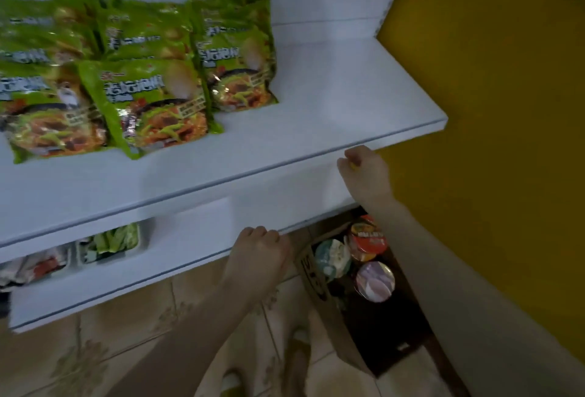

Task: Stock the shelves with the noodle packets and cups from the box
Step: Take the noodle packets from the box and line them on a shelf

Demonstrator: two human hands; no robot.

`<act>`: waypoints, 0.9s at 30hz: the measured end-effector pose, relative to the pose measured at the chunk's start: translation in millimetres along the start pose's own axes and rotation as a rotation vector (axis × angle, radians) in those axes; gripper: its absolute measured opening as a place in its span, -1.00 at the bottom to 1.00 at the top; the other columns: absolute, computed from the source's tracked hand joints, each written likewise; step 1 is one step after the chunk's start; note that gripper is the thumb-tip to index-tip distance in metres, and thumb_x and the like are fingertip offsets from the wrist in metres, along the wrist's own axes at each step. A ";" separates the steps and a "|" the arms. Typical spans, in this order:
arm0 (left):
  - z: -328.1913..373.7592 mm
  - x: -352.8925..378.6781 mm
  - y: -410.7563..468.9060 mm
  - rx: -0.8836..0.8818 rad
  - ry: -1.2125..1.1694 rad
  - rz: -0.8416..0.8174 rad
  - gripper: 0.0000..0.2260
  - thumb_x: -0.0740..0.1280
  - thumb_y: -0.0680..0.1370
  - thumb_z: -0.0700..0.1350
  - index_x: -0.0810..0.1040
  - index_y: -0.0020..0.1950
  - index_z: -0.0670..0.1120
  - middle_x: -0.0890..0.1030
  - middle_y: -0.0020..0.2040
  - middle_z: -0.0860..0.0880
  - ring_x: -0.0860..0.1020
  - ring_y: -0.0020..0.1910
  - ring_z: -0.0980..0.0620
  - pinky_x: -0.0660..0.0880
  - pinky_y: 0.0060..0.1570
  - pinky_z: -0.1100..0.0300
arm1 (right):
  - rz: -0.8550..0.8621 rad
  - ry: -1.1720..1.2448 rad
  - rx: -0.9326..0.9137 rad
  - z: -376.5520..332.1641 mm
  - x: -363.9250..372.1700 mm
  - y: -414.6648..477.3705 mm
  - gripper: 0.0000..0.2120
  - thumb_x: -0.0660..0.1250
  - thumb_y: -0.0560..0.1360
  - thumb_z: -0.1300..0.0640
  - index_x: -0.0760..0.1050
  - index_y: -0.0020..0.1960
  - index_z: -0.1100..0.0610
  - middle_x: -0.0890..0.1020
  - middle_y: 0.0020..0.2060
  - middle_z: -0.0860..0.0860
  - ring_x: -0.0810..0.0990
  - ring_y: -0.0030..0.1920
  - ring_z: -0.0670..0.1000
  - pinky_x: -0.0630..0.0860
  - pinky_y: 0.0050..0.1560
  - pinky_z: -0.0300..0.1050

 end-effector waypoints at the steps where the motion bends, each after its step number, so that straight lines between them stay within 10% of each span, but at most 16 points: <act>1: 13.0 5.7 6.6 0.046 -0.023 -0.010 -0.77 0.49 0.12 -0.27 0.45 -0.49 -0.08 0.43 -0.55 -0.02 0.40 -0.57 0.01 0.29 -0.49 0.28 | 0.007 -0.026 0.046 21.4 -11.9 -5.7 -0.68 0.22 0.56 0.14 0.45 0.25 0.27 0.55 0.20 0.15 0.49 0.21 0.10 0.33 0.10 -0.24; 5: 68.8 37.8 30.4 0.190 -0.129 -0.082 -0.86 0.26 0.29 -0.17 0.43 -0.49 -0.07 0.47 -0.53 -0.05 0.46 -0.56 -0.02 0.37 -0.52 0.26 | 0.051 -0.079 0.245 110.2 -50.2 -31.6 -0.72 0.22 0.56 0.14 0.49 0.16 0.30 0.60 0.08 0.21 0.55 0.08 0.15 0.35 -0.14 -0.19; 10: 139.1 78.9 55.9 0.292 -0.108 -0.254 -0.75 0.58 0.16 -0.13 0.50 -0.49 -0.07 0.49 -0.55 -0.05 0.45 -0.61 -0.02 0.33 -0.57 0.32 | 0.051 -0.102 0.503 223.5 -71.7 -60.9 -0.69 0.22 0.55 0.13 0.45 0.22 0.28 0.58 0.13 0.21 0.55 0.13 0.16 0.29 -0.14 -0.22; 23: 206.8 215.1 75.7 0.387 0.062 -0.649 -0.67 0.62 -0.01 -0.09 0.47 -0.51 -0.05 0.44 -0.60 -0.02 0.43 -0.67 0.03 0.31 -0.65 0.34 | -0.204 0.037 0.809 411.5 -4.7 -127.1 -0.76 0.20 0.56 0.17 0.49 0.14 0.28 0.59 -0.05 0.16 0.55 0.00 0.10 0.32 -0.16 -0.26; 27: 203.5 261.7 76.9 0.404 0.145 -0.778 -0.84 0.20 0.57 -0.06 0.50 0.04 -0.10 0.59 -0.02 -0.08 0.59 -0.04 -0.05 0.48 -0.15 0.15 | -0.283 0.069 0.873 445.7 49.0 -139.7 -0.72 0.20 0.56 0.13 0.45 0.21 0.25 0.58 0.09 0.17 0.54 0.13 0.15 0.41 0.02 -0.15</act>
Point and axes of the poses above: each hand's wrist, its own y-axis towards the middle knuckle, its own x-axis out of the palm, z = x × y, the point moved 2 cm from there along y, towards the middle knuckle
